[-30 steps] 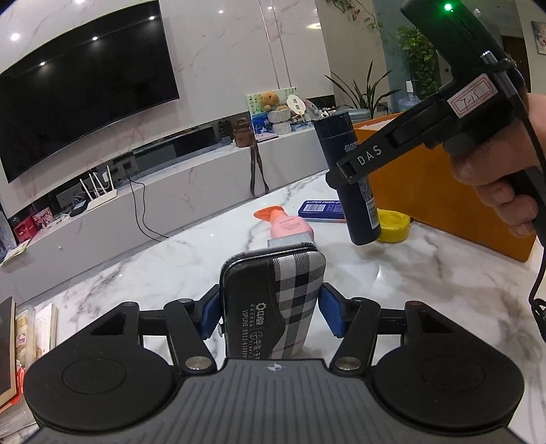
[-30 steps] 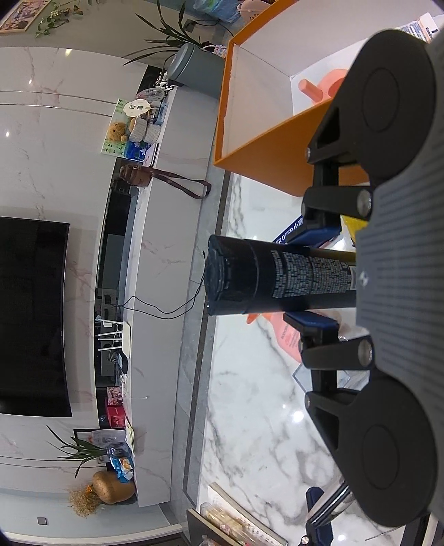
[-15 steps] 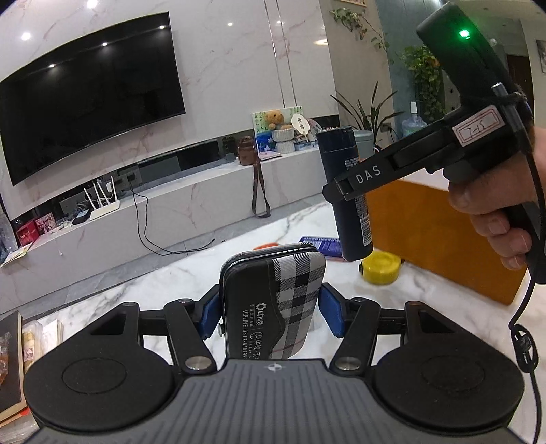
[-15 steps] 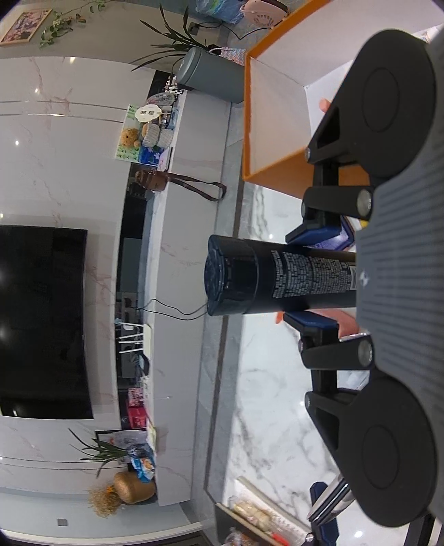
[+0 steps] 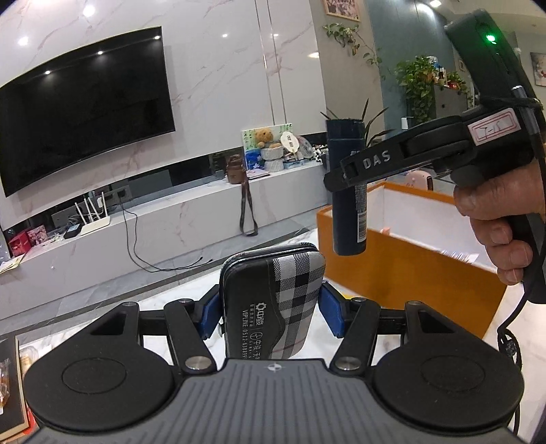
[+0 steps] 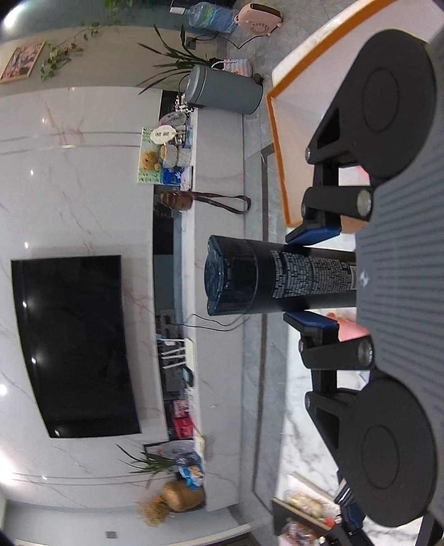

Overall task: Organize rigid objects
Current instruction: 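Carry the plaid pencil case and blue spray can over the orange box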

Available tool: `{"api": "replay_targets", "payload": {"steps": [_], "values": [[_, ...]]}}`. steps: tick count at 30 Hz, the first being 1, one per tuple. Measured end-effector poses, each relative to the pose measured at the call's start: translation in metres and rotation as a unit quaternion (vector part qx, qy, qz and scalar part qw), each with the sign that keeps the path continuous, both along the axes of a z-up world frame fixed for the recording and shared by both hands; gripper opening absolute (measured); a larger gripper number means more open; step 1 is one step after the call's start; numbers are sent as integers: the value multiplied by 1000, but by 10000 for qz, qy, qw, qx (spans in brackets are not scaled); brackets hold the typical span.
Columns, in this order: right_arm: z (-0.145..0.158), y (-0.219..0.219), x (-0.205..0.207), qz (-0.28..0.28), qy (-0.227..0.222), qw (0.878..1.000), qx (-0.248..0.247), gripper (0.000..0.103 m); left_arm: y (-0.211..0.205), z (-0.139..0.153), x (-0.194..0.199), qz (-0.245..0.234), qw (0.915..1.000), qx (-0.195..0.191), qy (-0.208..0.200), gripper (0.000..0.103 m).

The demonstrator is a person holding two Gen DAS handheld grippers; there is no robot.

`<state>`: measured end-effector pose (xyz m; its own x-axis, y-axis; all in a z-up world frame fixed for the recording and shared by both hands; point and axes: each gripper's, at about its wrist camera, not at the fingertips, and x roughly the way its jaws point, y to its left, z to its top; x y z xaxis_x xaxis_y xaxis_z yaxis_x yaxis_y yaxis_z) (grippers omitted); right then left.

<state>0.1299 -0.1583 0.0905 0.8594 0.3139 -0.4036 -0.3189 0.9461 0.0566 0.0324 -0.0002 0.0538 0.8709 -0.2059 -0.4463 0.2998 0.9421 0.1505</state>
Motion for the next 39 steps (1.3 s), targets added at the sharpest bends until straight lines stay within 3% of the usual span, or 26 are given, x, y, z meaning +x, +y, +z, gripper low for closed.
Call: {"api": "replay_targets", "payload": {"steps": [14, 30, 34, 39], "values": [[38, -71, -11, -480, -277, 9974, 460, 43, -36, 46, 15, -158, 9997, -166, -3, 69], [43, -175, -9, -1098, -171, 9900, 872, 43, -107, 89, 45, -794, 9951, -580, -115, 69], [44, -177, -7, -1043, -163, 9914, 776, 43, -123, 88, 58, -930, 9936, -633, 57, 69], [34, -182, 0, -988, 146, 9932, 606, 43, -142, 68, 81, -1086, 9896, -662, 670, 69]]}}
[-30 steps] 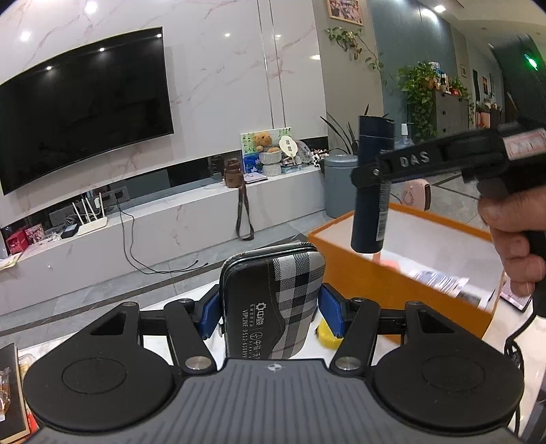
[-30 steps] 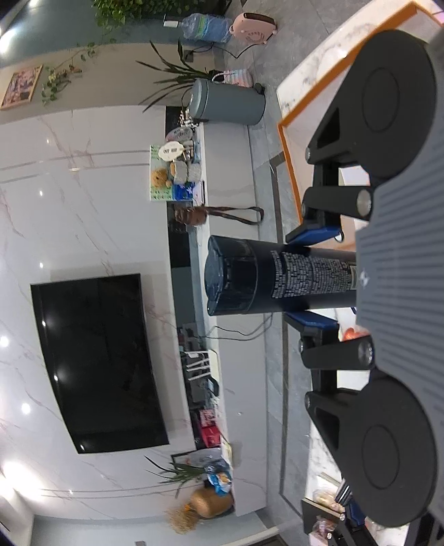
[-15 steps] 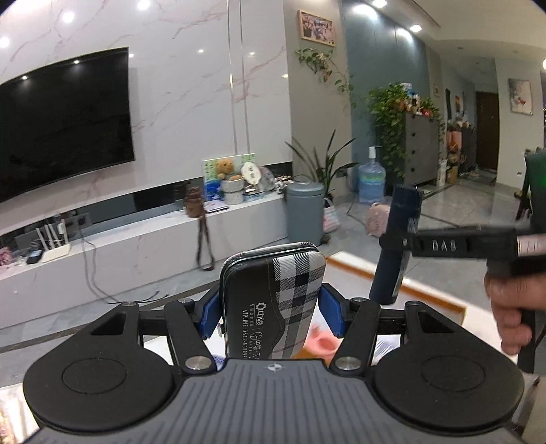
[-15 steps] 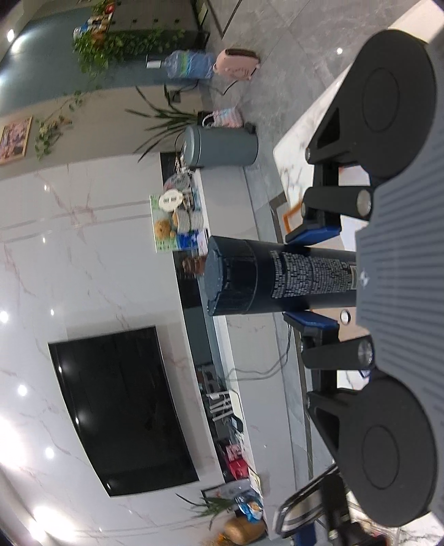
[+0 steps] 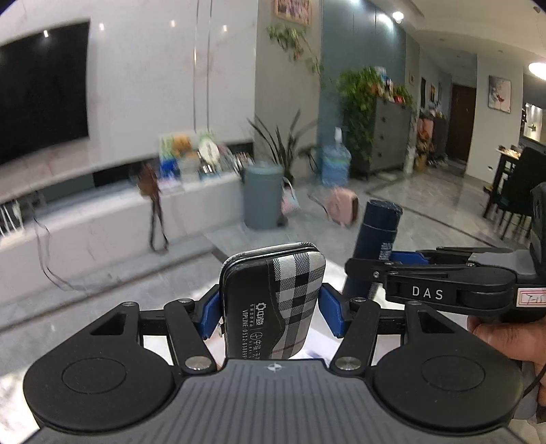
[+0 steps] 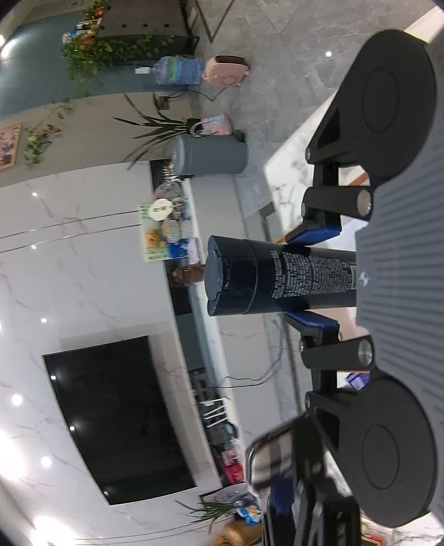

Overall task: Organize rigid objects
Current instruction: 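Carry the plaid pencil case and blue spray can over the orange box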

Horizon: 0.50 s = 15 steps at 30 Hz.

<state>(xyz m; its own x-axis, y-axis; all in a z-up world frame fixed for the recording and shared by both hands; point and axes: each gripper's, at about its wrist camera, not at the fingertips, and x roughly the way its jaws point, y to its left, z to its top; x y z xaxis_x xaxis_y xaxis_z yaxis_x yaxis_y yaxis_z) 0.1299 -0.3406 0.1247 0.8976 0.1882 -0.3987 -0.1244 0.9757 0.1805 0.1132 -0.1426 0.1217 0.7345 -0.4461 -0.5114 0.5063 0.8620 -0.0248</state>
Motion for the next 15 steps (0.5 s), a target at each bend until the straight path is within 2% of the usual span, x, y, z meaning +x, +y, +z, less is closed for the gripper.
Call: {"api": "replay_targets", "payload": {"steps": [5, 9, 15], "values": [[-14, -8, 12, -18, 480, 9988, -74, 43, -11, -29, 25, -40, 9972, -122, 738, 69], [-22, -15, 19, -20, 735, 9972, -135, 43, -16, -49, 42, -66, 9929, -122, 1178, 69], [-33, -14, 25, 114, 1042, 9940, -297, 43, -26, -73, 52, -42, 9868, 386, 1575, 69]]}}
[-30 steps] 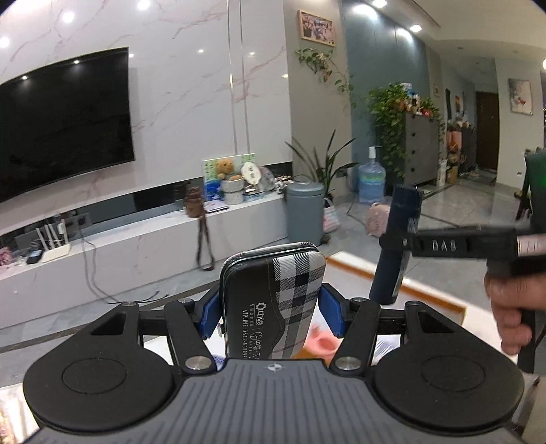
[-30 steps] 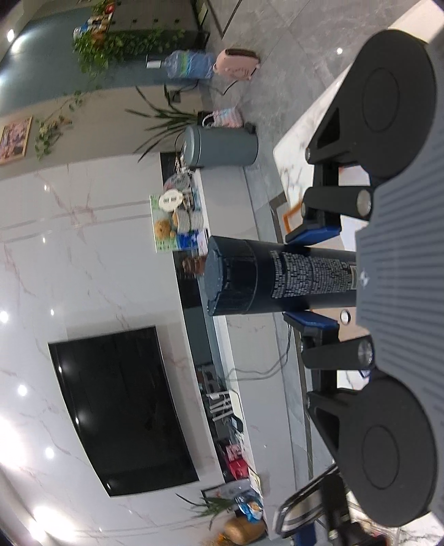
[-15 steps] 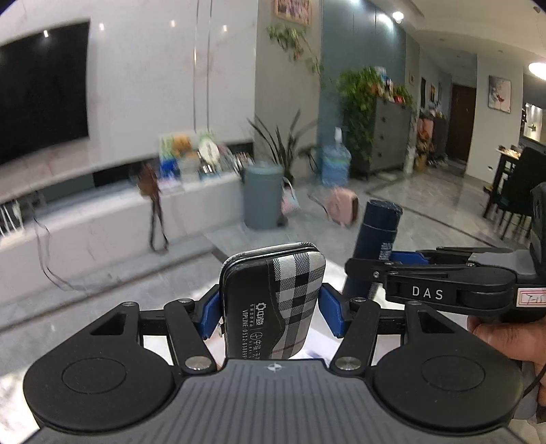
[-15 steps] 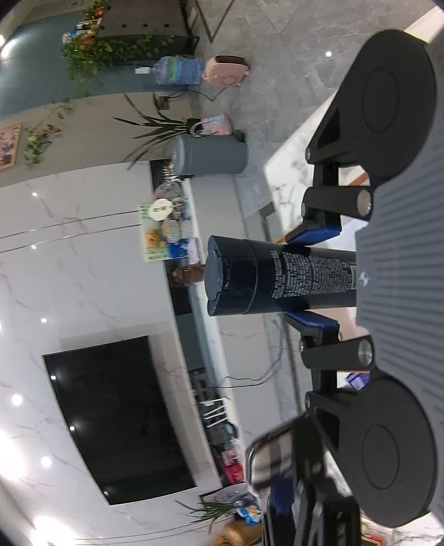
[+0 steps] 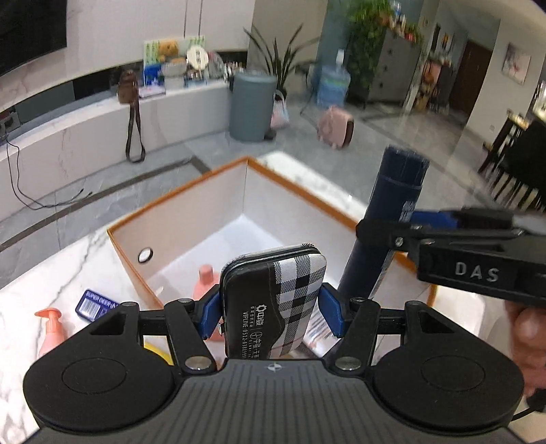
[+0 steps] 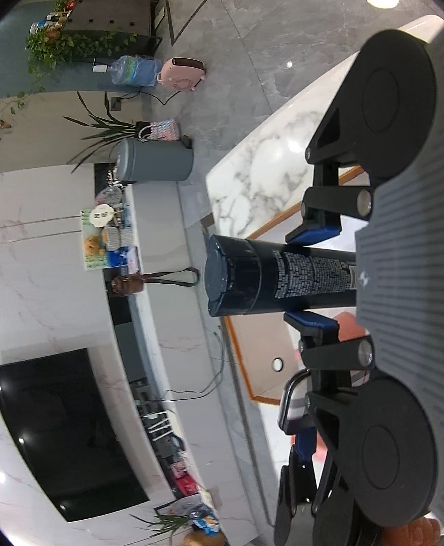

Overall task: Organize rigid objects
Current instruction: 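Carry the plaid pencil case and blue spray can over the orange box, then lower the pencil case and spray can into the orange box and open both tools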

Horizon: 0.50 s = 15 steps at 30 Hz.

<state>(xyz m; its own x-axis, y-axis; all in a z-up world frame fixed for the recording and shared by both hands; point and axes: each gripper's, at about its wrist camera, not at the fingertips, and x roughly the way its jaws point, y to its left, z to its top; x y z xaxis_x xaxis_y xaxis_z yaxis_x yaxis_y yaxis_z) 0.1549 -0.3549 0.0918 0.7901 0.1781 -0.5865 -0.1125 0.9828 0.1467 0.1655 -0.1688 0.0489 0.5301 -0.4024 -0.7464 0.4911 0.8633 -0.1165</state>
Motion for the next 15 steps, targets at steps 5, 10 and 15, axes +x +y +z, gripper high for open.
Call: {"api": "replay_targets", "payload": {"steps": [5, 10, 15], "values": [[-11, 5, 5, 145, 275, 9993, -218, 43, -9, -12, 7, -108, 9993, 239, 260, 69], [-18, 6, 8, 185, 402, 9984, -338, 43, -15, -22, 6, -208, 9980, 454, 392, 68], [-21, 9, 9, 215, 492, 9977, -416, 43, -17, -21, 11, -208, 9976, 497, 441, 67]]}}
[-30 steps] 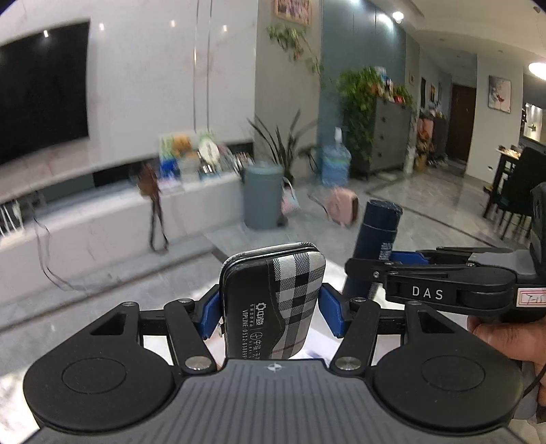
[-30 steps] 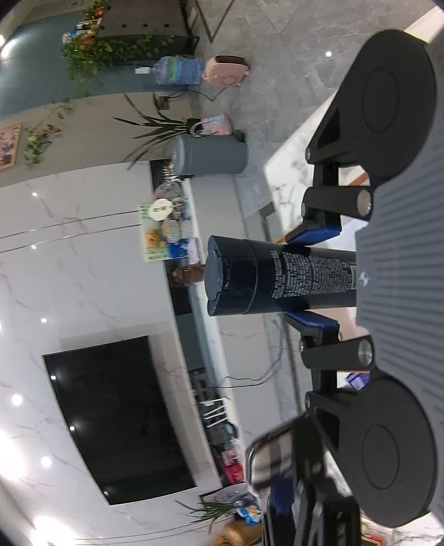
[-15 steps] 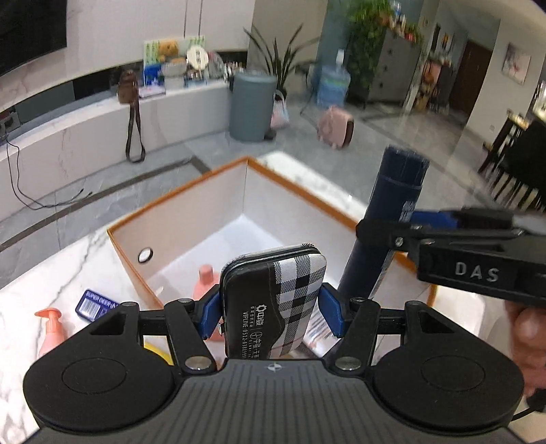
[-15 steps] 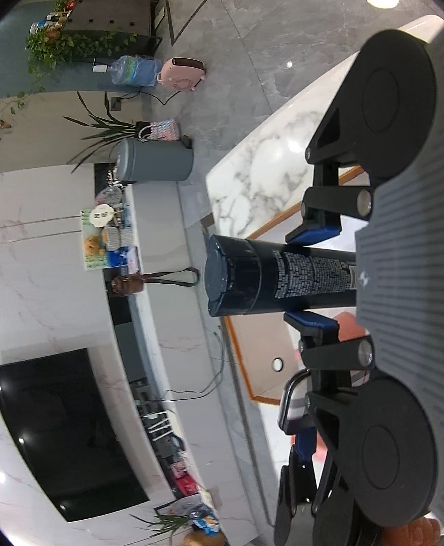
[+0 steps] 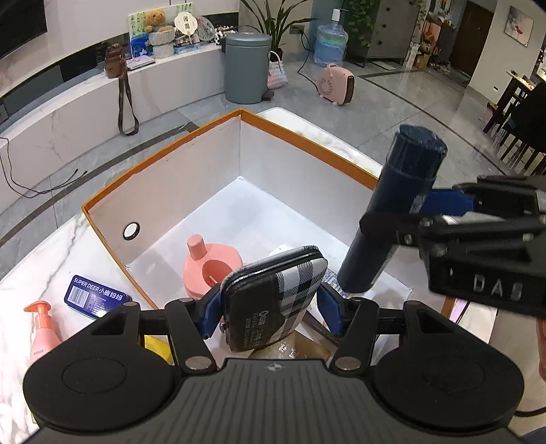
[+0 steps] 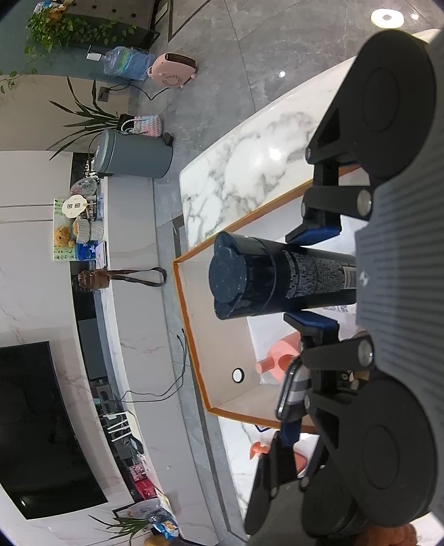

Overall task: Organize rigid objects
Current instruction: 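Lower the pencil case and spray can into the orange box and open both tools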

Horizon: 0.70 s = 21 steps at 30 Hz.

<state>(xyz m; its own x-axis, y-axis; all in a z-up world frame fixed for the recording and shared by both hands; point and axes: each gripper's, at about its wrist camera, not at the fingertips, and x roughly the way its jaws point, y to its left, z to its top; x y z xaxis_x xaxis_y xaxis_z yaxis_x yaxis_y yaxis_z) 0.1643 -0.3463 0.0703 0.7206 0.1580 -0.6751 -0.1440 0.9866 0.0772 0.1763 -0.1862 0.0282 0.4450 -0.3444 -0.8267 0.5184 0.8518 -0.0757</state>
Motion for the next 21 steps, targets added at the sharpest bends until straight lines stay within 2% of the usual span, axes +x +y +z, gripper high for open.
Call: {"api": "replay_targets", "payload": {"steps": [4, 7, 9, 11, 18, 21], "values": [[-4, 3, 3, 10, 56, 10000, -52, 43, -5, 1, 10, 2, 9999, 136, 71, 64], [-6, 4, 7, 3, 76, 9999, -81, 43, -3, -3, 19, 104, 9996, 200, 150, 54], [-8, 6, 8, 9, 102, 9999, -100, 43, 0, -8, 26, 148, 9993, 155, 319, 44], [-10, 7, 11, 12, 131, 9998, -118, 43, 1, -15, 33, 165, 9986, 70, 493, 43], [-18, 9, 19, 24, 249, 9996, -148, 43, -15, -20, 38, 42, 9986, 464, 256, 40], [-21, 10, 25, 65, 331, 9993, -169, 43, -17, -25, 46, 74, 9977, 610, 289, 29]]}}
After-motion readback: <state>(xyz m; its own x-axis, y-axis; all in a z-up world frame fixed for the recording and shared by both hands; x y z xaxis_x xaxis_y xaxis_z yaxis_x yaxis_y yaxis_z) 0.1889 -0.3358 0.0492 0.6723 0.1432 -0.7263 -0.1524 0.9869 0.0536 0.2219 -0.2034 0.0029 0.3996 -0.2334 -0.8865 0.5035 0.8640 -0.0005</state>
